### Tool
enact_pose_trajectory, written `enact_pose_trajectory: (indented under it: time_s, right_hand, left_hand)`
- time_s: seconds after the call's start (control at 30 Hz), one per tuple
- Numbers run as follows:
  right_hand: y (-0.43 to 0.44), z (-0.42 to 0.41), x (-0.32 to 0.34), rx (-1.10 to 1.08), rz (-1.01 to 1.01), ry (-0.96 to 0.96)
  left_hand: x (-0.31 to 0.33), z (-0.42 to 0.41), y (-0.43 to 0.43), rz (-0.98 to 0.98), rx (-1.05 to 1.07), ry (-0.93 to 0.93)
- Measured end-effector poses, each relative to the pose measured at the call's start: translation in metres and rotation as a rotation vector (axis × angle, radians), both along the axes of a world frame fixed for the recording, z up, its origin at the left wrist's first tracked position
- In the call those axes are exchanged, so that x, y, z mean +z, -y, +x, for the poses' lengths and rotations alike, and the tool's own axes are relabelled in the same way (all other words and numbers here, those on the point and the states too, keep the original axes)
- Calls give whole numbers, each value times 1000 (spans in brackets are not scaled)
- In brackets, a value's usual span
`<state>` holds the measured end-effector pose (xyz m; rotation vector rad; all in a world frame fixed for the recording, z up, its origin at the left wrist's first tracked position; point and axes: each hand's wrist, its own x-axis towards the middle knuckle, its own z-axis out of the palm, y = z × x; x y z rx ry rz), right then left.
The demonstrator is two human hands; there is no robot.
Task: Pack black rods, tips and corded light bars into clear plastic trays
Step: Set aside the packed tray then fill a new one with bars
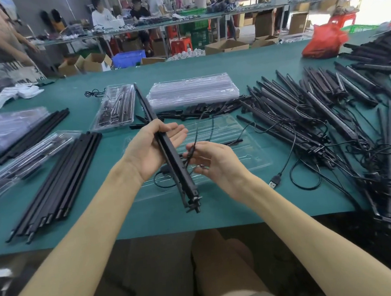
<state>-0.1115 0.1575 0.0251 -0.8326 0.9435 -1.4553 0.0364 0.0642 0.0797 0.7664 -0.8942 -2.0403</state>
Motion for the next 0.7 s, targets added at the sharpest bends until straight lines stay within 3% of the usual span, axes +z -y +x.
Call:
enact_pose_trajectory:
  time_s: [0.13,0.33,0.43,0.57,0.63,0.7]
  right_hand:
    - [-4,-12,-1,-35,-22,40]
    - [-9,-25,-8,-60,-40,137]
    - [-8,-23,-11,-119,-93,168]
    - [-7,-23,-10,-187,-148,215]
    - [-7,-23,-8,-182,-161,137]
    - [-7,-23,-9,-207,-119,-97]
  left_hand:
    - [-4,6,4,99,52,-204]
    - [-14,1,5,2,153,230]
    - [-16,-8,0,-43,147,213]
    - [-18,-16,-10,-104,-42,200]
    - [-20,-19,-13,-133,-26,202]
    - [-19,-22,-13,-113,54,134]
